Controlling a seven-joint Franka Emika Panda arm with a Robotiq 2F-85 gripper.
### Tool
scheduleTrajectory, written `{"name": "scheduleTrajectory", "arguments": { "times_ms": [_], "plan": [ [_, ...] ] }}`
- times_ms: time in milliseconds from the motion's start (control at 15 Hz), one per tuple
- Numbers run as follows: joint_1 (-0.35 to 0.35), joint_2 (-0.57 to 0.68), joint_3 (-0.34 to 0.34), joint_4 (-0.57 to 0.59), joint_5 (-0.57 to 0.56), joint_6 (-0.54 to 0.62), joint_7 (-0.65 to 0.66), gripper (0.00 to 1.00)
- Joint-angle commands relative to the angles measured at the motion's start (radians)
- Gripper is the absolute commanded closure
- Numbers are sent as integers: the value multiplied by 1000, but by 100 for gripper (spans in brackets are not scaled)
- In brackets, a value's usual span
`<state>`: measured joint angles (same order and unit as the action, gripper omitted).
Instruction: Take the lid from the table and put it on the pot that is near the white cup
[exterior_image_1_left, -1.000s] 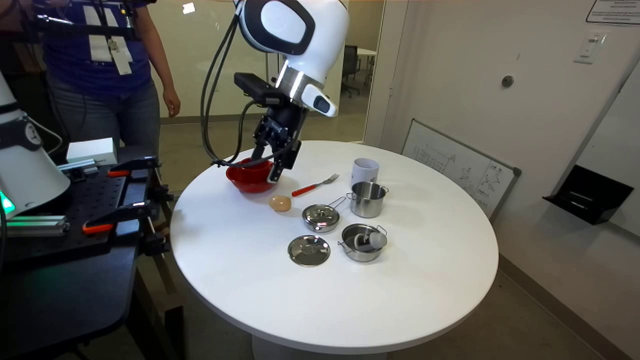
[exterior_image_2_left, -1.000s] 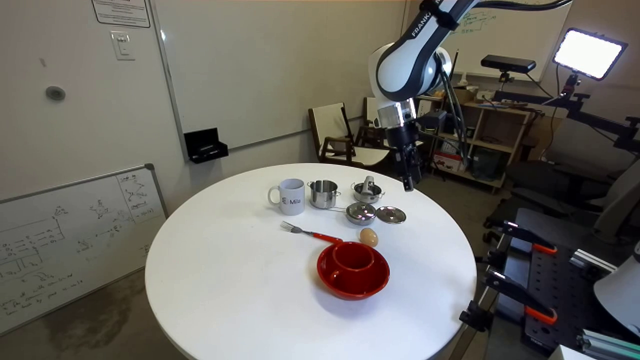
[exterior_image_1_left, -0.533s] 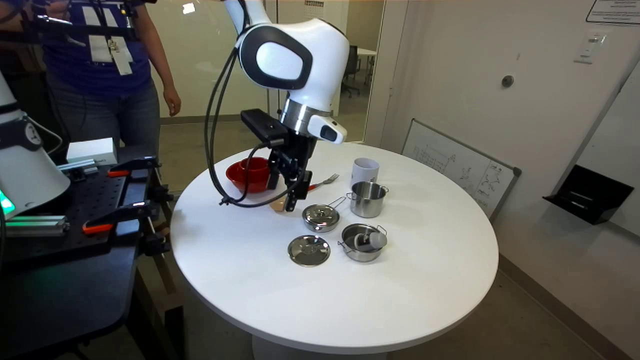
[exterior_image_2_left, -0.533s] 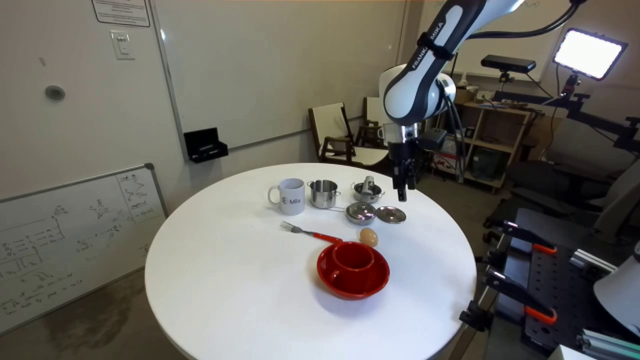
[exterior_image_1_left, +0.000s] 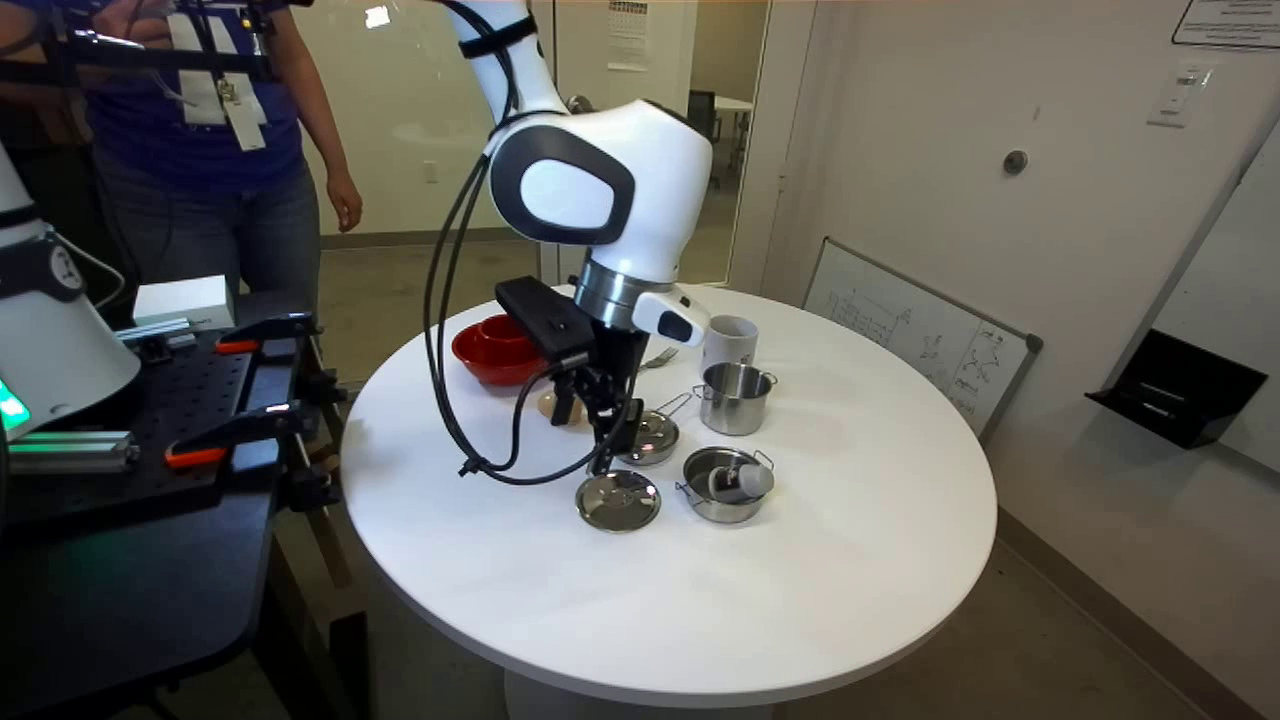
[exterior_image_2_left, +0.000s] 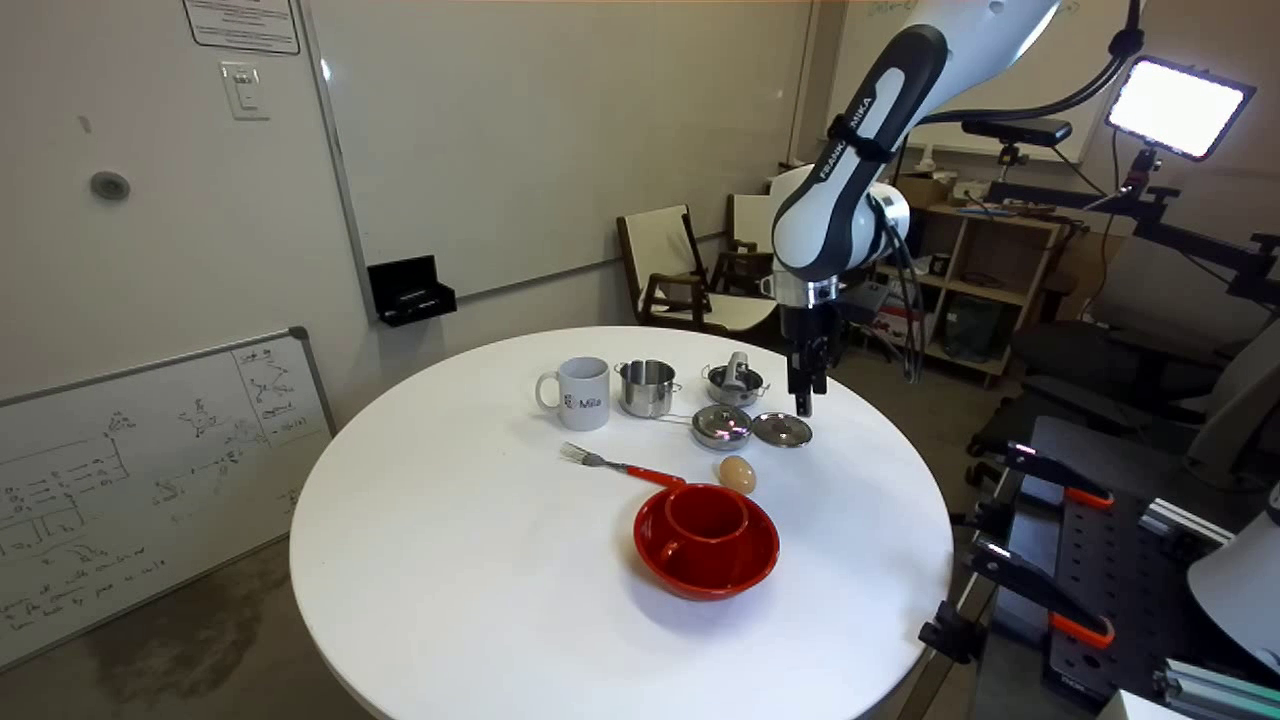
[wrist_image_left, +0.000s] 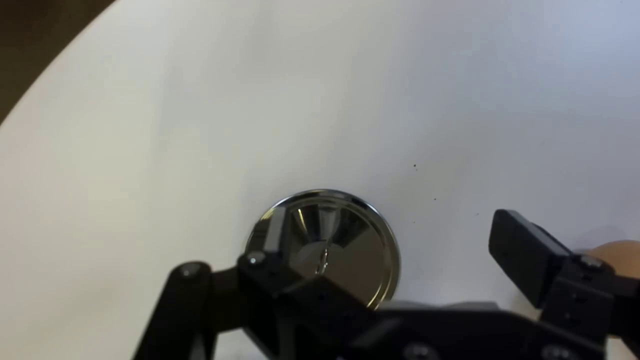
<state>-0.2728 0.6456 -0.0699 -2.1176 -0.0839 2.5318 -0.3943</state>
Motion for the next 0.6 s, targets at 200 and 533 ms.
{"name": "scheduleTrajectory", "arguments": {
  "times_ms": [200,533],
  "plan": [
    [-1,85,10,110,4,-11,22,0],
    [18,146,-9,172,0,-27,89,0]
  ]
}}
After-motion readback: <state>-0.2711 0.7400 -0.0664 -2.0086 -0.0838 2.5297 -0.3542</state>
